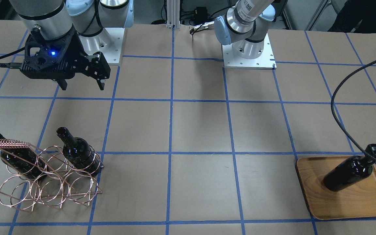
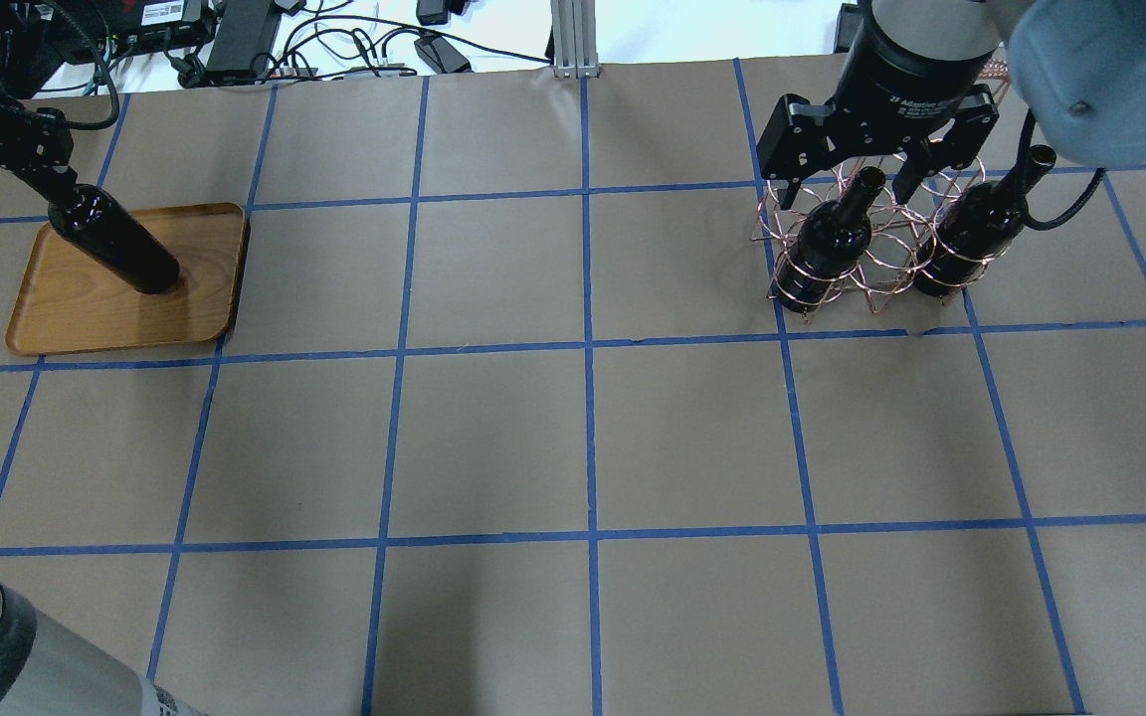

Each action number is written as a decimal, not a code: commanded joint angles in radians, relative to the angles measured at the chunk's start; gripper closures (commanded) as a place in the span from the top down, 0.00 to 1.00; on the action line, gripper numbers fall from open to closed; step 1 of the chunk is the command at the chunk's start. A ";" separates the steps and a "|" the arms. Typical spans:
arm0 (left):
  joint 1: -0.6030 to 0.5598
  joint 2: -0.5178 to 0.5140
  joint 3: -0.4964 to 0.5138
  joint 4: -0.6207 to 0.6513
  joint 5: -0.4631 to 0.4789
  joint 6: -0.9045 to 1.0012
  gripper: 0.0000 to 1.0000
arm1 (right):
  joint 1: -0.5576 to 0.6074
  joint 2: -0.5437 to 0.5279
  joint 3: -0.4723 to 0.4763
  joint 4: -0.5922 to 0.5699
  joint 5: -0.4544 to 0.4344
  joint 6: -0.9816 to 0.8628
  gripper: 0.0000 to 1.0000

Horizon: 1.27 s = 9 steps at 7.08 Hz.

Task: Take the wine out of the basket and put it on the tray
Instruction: 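Lay the bottle down on the wooden tray and open the left gripper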

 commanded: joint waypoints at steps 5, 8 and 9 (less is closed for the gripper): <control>0.009 0.051 -0.016 -0.028 -0.001 0.004 1.00 | -0.001 -0.002 0.000 0.006 -0.008 -0.015 1.00; -0.113 0.281 -0.002 -0.257 -0.001 -0.024 1.00 | -0.001 -0.003 0.000 0.009 -0.010 -0.017 1.00; -0.220 0.328 -0.006 -0.300 -0.004 -0.119 1.00 | -0.001 -0.003 0.000 0.009 -0.010 -0.017 1.00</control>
